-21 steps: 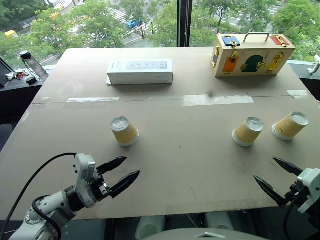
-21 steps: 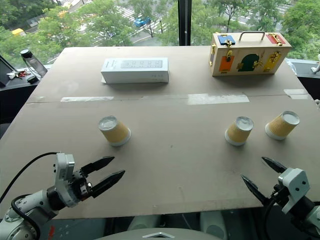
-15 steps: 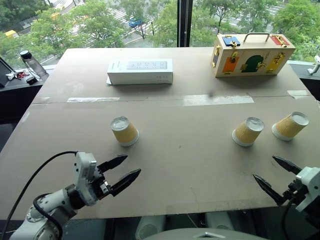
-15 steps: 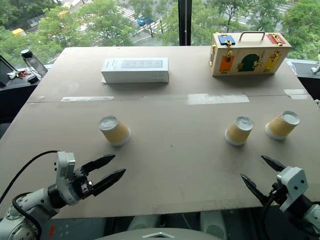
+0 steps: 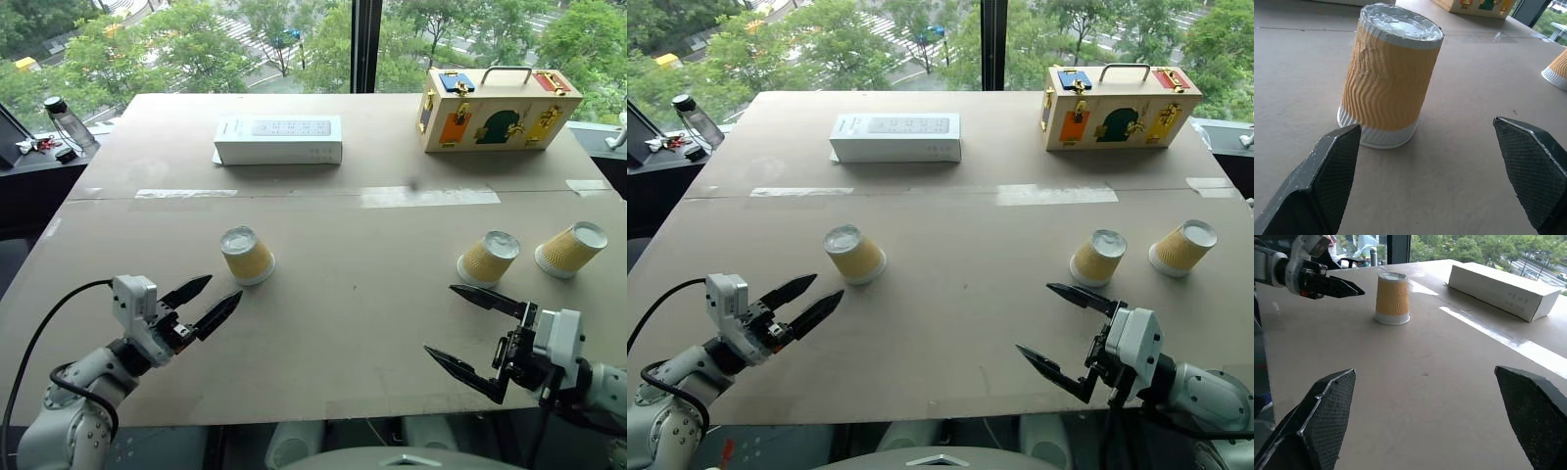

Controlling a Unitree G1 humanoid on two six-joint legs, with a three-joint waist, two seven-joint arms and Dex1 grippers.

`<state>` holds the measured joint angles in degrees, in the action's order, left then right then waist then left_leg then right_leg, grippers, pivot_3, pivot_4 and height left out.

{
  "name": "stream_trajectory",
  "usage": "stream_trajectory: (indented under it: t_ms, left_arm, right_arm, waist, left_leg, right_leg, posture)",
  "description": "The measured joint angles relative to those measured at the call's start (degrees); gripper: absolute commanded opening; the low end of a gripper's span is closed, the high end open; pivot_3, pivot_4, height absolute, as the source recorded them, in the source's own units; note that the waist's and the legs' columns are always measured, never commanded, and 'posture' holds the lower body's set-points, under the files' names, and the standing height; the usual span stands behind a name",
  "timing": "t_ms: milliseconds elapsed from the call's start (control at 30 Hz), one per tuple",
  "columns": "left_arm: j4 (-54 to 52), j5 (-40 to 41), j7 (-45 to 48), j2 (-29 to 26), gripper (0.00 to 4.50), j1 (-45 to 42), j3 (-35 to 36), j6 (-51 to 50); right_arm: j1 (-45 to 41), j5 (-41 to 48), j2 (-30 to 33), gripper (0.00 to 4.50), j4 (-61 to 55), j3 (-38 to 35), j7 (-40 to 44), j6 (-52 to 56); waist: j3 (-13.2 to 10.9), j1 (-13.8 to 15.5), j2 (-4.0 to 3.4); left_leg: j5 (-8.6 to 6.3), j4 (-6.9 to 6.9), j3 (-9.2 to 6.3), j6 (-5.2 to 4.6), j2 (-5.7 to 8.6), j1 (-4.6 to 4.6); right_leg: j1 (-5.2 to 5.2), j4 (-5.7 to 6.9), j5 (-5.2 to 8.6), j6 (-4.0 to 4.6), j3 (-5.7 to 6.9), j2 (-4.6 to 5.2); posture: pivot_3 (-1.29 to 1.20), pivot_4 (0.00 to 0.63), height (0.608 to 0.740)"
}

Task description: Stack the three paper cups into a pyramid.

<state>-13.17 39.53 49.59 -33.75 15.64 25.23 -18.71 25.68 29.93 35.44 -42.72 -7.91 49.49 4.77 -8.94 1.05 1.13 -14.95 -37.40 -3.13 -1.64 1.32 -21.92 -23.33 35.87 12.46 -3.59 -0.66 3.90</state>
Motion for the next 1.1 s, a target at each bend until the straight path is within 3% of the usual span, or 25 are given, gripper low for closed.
stream_trajectory:
  t_ms: [233,467,567,667,900,1100]
  left_arm:
    - [5.1,-0.6,1.9,-5.1,4.44,-9.9,-0.7,-0.4]
    - [12.3,-4.7,5.3,-5.9,4.44,-19.0,-6.3,0.3]
    - [15.2,-7.1,6.9,-5.9,3.59,-21.0,-8.8,1.8]
    - [18.8,-9.1,9.0,-5.8,2.25,-23.5,-10.5,4.4]
    - [21.5,-10.1,13.2,-5.4,2.18,-26.8,-12.5,6.2]
    - [13.1,-7.7,13.7,-3.5,2.18,-31.0,-18.1,-1.5]
  right_arm:
    - [-6.0,2.5,1.5,4.5,-2.4,1.2,-1.2,3.8]
    - [-5.3,2.0,0.7,4.5,-2.3,0.5,-3.0,3.7]
    - [-4.6,1.7,0.1,4.5,-2.3,0.5,-4.1,3.7]
    - [-3.9,1.1,-0.4,4.5,-2.6,0.5,-5.2,3.7]
    - [-2.2,0.1,-1.2,4.5,-3.8,0.3,-6.8,3.6]
    - [-0.7,-1.2,-2.2,4.5,-4.0,0.2,-8.0,3.3]
  waist:
    - [0.0,-0.2,0.11]
    - [0.0,-0.2,0.14]
    - [0.0,-0.5,0.14]
    - [0.0,-0.3,0.14]
    - [0.0,-0.2,0.15]
    - [0.0,-0.2,0.15]
  left_leg:
    - [0.0,0.02,0.04,0.0,0.02,-0.02]
    - [0.0,0.01,0.06,0.0,0.07,-0.04]
    - [0.0,0.03,0.11,0.0,0.06,-0.01]
    - [0.0,0.03,0.09,0.0,0.05,0.0]
    - [0.01,-0.01,0.07,0.0,0.06,-0.03]
    - [0.01,-0.01,0.04,0.0,0.07,-0.05]
  right_leg:
    - [-0.01,0.0,-0.15,0.23,-0.04,-0.03]
    - [-0.02,0.0,-0.17,0.23,-0.07,-0.04]
    - [-0.02,0.01,-0.18,0.23,-0.14,-0.06]
    - [-0.02,0.03,-0.18,0.23,-0.11,-0.06]
    - [-0.02,0.03,-0.18,0.23,-0.1,-0.05]
    - [-0.02,0.03,-0.28,0.06,-0.09,-0.04]
  posture:
    - [0.0,0.15,0.74]
    - [0.0,0.15,0.74]
    - [0.0,0.15,0.74]
    - [0.0,0.15,0.74]
    - [0.0,0.15,0.74]
    - [0.0,0.15,0.74]
